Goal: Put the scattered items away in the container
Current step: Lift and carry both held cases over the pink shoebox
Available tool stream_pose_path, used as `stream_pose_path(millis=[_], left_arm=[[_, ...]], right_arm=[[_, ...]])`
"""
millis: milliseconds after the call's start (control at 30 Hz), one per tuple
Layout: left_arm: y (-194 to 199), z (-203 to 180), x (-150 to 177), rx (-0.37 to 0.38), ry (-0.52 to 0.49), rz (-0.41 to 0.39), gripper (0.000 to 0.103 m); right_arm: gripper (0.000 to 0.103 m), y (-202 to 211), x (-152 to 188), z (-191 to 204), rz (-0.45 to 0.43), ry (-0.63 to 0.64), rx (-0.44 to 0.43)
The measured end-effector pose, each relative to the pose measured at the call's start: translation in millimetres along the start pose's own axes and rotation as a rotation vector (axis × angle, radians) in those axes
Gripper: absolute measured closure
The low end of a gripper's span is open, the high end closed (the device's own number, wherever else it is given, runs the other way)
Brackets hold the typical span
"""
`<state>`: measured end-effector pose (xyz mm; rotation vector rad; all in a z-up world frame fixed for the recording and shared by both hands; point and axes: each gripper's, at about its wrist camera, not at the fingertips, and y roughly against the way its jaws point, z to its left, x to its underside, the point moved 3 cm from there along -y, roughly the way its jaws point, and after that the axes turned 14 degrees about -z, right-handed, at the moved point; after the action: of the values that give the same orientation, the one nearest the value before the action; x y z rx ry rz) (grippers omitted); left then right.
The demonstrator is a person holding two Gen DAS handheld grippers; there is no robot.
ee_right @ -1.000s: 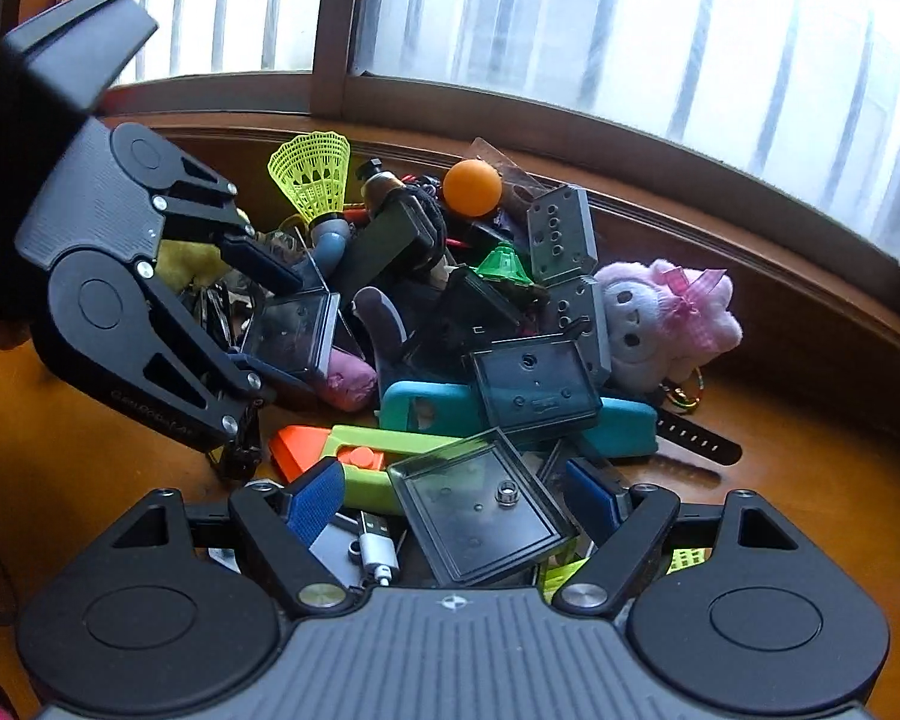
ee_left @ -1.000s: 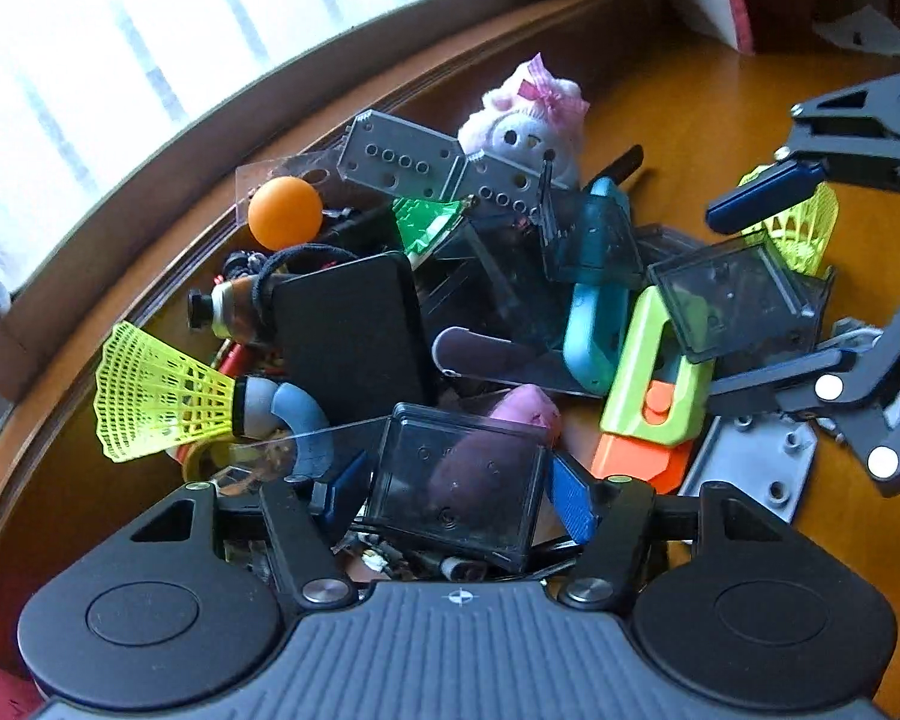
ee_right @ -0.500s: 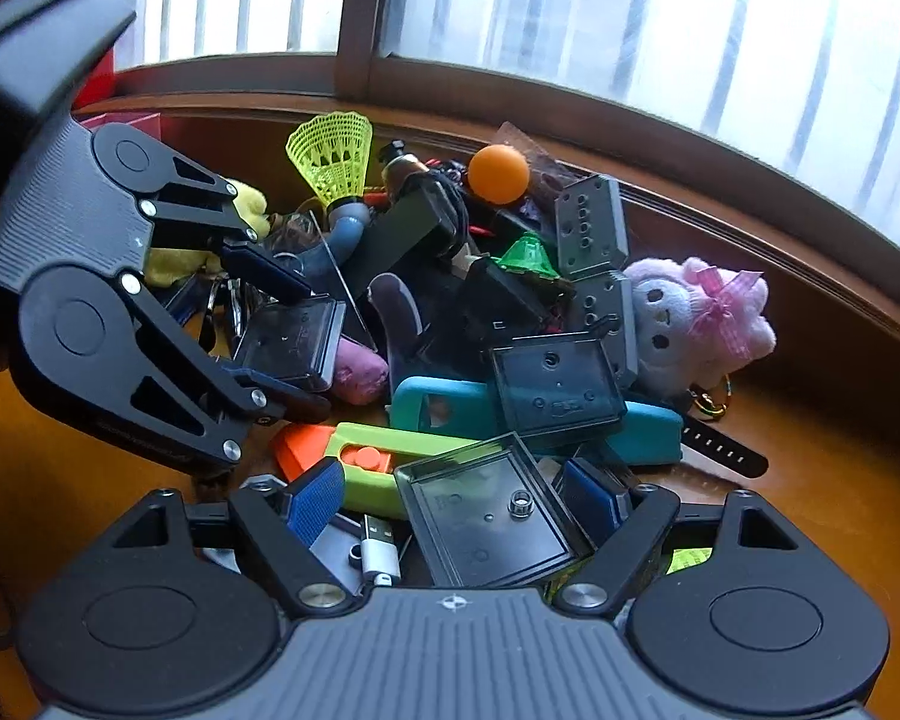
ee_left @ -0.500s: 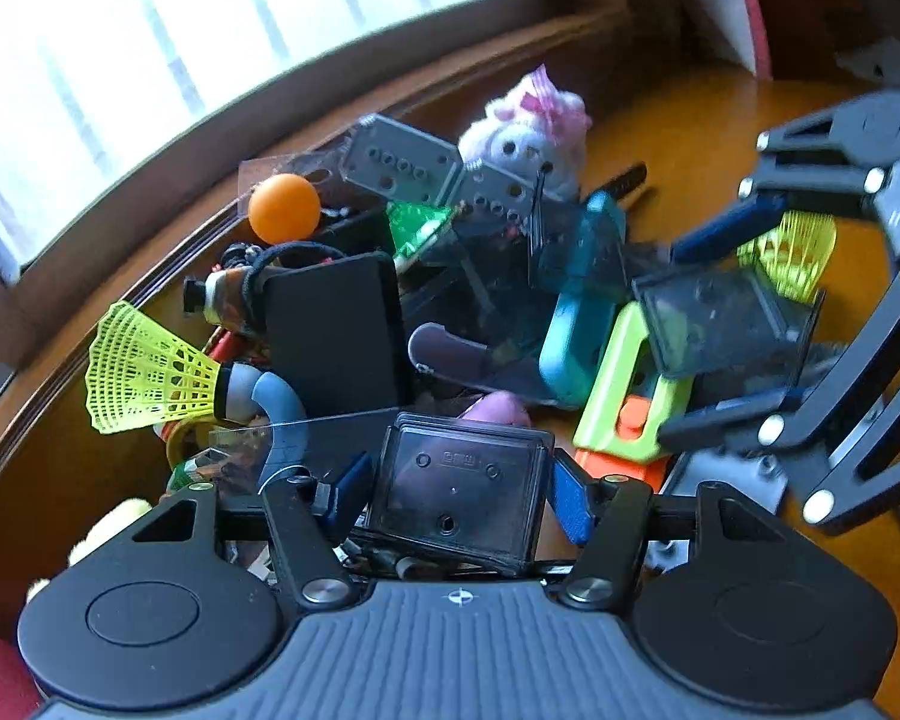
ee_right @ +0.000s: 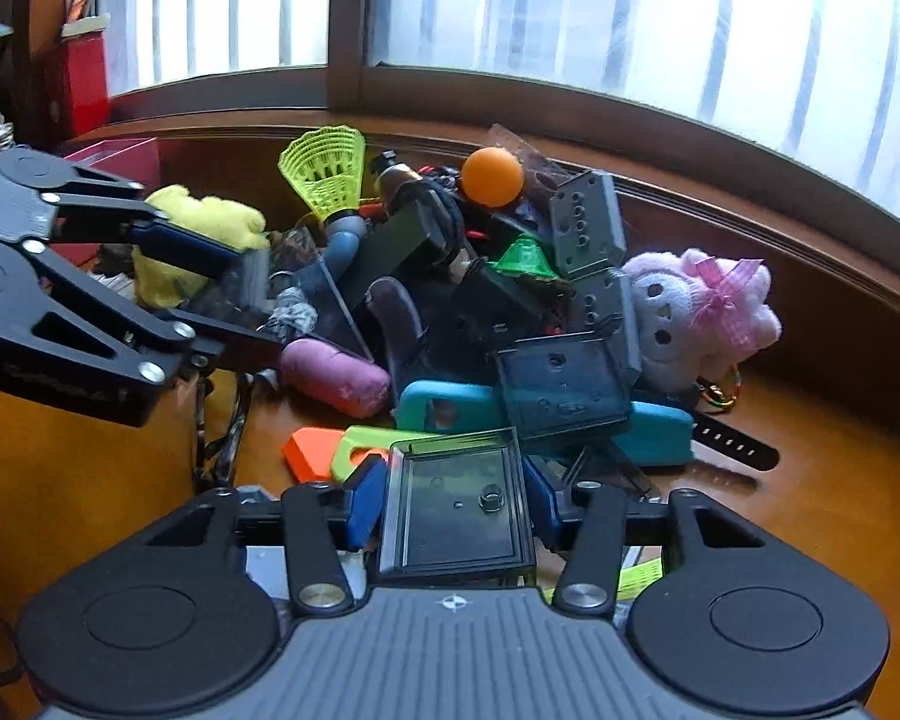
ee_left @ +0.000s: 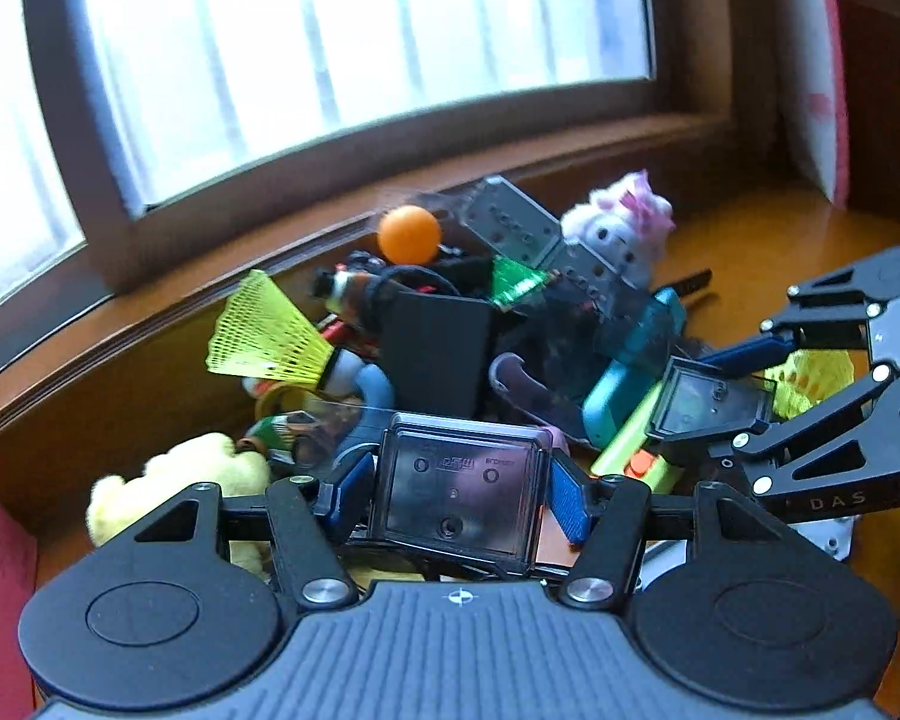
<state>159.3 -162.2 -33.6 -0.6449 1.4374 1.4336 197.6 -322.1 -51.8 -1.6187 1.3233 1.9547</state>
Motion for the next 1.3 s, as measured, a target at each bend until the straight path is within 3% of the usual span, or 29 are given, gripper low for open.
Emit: stream_pose_path(millis=[467,767,1033,1300], left_arm=[[37.4,19.6,6.4,-0.105,0.116,-0.024,0.042],[58.2,43.0,4.1,-0.175,0.192,-0.054,0.042],[98.5,78.6,9.1,-0.293,0.276,-0.080,0.042],[152.3,131.3,33.0,-0.384,0.297,-0.081,0.042]], right_arm=[[0.051,30.2,-33.9,26.2,-0.095,-0.010,0.001],[0.051,44.3,-47.2,53.0,-0.108,0.003,-0.021],[0.051,61.0,-80.0,76.4,-0.181,-0.077,-0.087],[0.051,46.3,-84.6,140.1,-0.165,-0.103,-0.147]])
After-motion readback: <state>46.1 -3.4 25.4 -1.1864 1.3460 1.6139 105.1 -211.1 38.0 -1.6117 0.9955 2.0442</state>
